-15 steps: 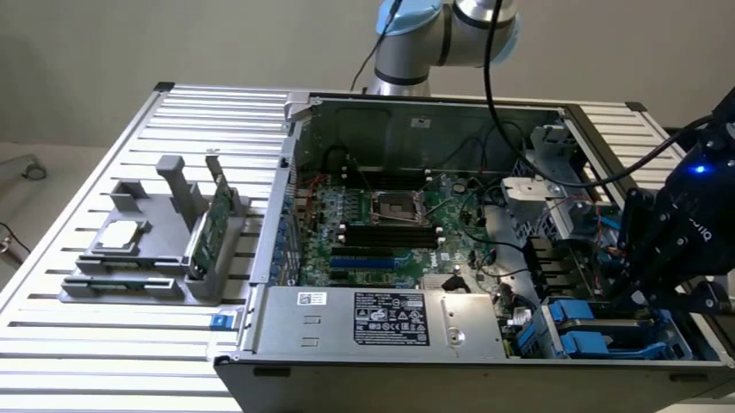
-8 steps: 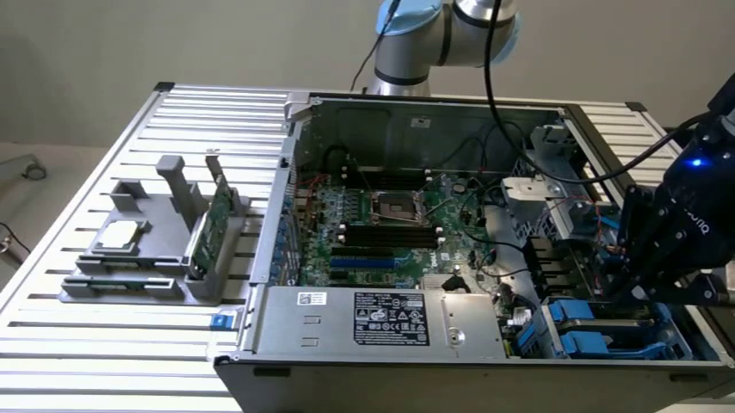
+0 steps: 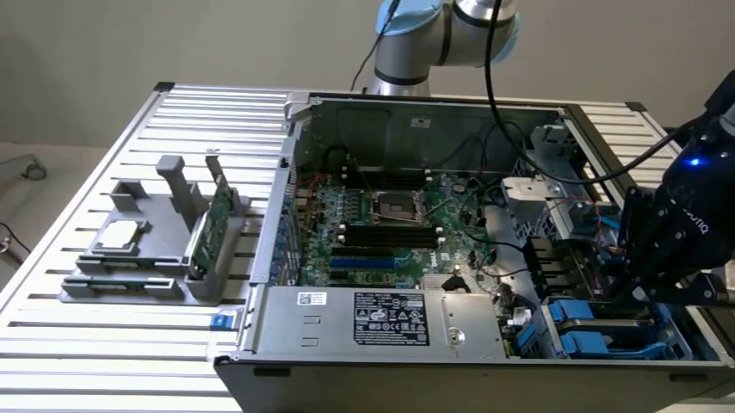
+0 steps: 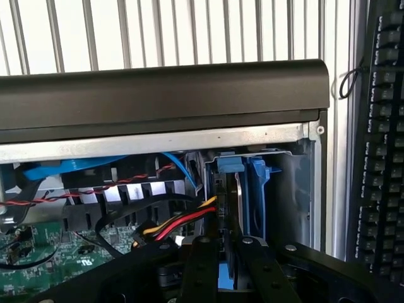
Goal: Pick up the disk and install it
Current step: 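Insert the first disk wire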
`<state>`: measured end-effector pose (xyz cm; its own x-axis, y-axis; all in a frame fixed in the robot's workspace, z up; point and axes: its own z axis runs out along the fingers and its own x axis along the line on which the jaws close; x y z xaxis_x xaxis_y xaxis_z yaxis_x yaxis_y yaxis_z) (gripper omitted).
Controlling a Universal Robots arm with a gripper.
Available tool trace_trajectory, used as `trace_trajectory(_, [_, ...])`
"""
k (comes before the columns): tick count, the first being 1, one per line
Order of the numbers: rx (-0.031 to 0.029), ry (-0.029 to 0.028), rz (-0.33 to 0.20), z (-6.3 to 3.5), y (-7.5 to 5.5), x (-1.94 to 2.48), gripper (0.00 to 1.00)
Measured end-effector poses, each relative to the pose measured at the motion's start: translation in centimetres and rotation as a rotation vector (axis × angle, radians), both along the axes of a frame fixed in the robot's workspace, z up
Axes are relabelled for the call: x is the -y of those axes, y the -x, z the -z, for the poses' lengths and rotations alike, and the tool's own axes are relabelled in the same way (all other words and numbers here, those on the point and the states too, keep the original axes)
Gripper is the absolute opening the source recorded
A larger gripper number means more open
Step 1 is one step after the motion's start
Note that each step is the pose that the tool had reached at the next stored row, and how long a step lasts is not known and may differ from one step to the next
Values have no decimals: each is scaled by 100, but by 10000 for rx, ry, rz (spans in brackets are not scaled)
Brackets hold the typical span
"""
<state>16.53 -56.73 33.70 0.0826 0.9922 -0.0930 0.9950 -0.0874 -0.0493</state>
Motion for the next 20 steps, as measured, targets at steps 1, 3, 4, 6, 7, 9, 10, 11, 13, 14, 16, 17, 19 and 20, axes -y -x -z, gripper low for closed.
trace_trajectory(1, [0,17,17,2,-1,-2,16])
trace_trajectory(3, [-2,41,52,9,-2,-6,16])
trace_trajectory(4, [-5,55,69,11,-2,-7,16])
trace_trajectory(6, [-12,77,98,14,-3,-9,16])
trace_trajectory(7, [-18,86,111,16,-4,-10,16])
trace_trajectory(9, [-30,106,138,18,-6,-12,16])
trace_trajectory(10, [-37,118,152,19,-6,-13,16])
trace_trajectory(11, [-44,129,166,20,-7,-14,16])
trace_trajectory(13, [-59,150,190,23,-8,-15,16])
trace_trajectory(14, [-70,159,200,24,-9,-16,16])
trace_trajectory(16, [-104,172,210,25,-10,-17,16])
trace_trajectory(17, [-126,177,211,27,-10,-19,16])
trace_trajectory(19, [-159,197,214,26,-11,-27,16])
trace_trajectory(20, [-170,208,215,26,-12,-32,16])
